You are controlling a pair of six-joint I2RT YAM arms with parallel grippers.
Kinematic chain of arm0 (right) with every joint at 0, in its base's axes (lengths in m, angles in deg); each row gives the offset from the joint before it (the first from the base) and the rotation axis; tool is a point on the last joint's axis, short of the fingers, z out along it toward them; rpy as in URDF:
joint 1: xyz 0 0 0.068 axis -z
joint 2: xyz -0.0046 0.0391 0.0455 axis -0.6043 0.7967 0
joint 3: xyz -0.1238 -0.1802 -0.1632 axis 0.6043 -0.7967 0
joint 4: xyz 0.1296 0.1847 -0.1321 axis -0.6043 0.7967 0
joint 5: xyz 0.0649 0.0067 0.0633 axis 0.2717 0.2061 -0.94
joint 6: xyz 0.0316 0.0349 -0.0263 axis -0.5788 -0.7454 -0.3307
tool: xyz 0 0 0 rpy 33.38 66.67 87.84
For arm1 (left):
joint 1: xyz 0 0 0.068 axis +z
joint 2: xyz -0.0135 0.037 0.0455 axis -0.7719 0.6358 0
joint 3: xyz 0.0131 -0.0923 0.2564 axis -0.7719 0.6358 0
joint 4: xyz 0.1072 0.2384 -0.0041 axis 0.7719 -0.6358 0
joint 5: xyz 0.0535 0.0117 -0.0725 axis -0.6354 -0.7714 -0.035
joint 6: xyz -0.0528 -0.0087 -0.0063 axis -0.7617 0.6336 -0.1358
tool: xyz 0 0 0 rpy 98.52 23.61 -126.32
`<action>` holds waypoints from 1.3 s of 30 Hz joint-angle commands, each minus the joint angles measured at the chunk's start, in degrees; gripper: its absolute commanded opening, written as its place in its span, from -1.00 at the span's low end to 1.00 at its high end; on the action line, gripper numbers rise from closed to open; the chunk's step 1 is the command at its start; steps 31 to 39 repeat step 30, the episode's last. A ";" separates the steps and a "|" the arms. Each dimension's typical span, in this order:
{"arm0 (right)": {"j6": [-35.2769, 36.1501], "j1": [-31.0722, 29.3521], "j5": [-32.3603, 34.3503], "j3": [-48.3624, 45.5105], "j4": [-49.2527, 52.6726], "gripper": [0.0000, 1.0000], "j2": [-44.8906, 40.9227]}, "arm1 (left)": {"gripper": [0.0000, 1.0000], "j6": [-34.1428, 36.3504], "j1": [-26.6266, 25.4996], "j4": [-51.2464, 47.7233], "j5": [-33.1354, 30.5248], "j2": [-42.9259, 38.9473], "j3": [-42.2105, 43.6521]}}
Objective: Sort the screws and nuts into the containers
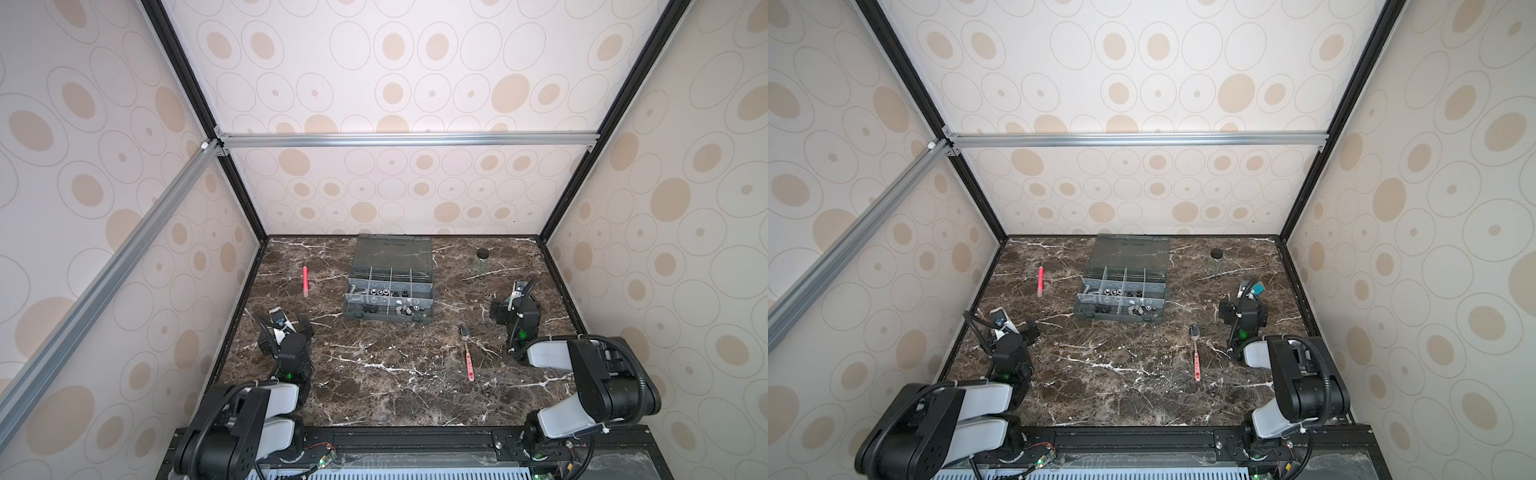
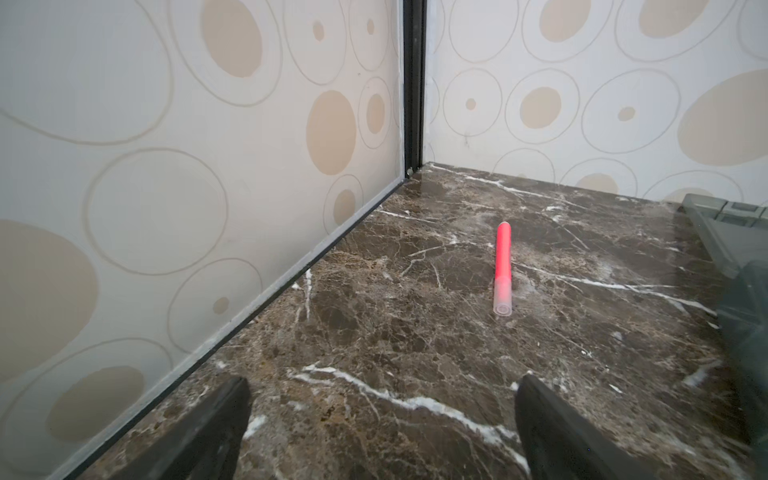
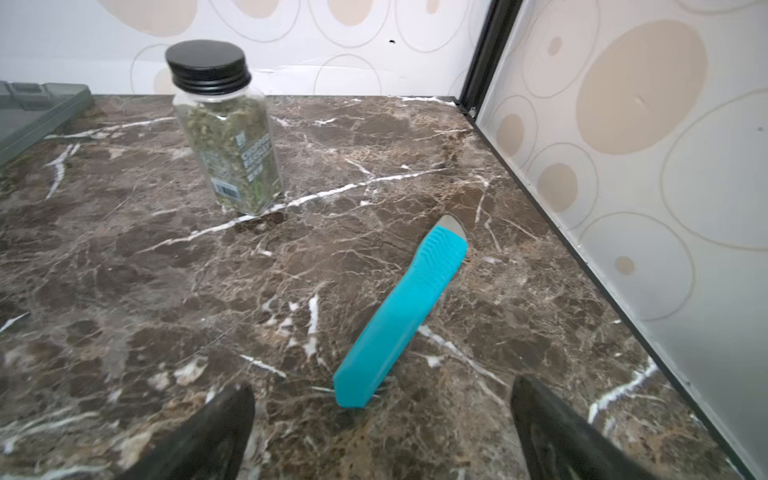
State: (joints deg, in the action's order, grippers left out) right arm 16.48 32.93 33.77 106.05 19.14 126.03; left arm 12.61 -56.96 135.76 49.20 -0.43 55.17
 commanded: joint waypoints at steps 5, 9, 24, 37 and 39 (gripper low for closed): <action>-0.09 0.03 -2.40 -0.06 -3.49 0.99 0.64 | 0.98 6.92 3.71 8.77 20.12 12.79 -9.35; -0.18 0.03 -2.43 0.06 -2.87 0.99 0.44 | 0.98 6.44 4.32 14.28 21.67 13.97 -6.10; -0.32 -0.01 -2.59 1.00 -0.78 0.99 0.45 | 0.98 6.90 4.24 16.43 21.21 14.57 -5.78; -0.18 0.01 -2.77 0.61 -1.21 0.99 0.23 | 0.98 6.93 4.22 16.71 21.13 14.67 -5.78; -0.18 0.01 -2.77 0.61 -1.21 0.99 0.23 | 0.98 6.93 4.22 16.71 21.13 14.67 -5.78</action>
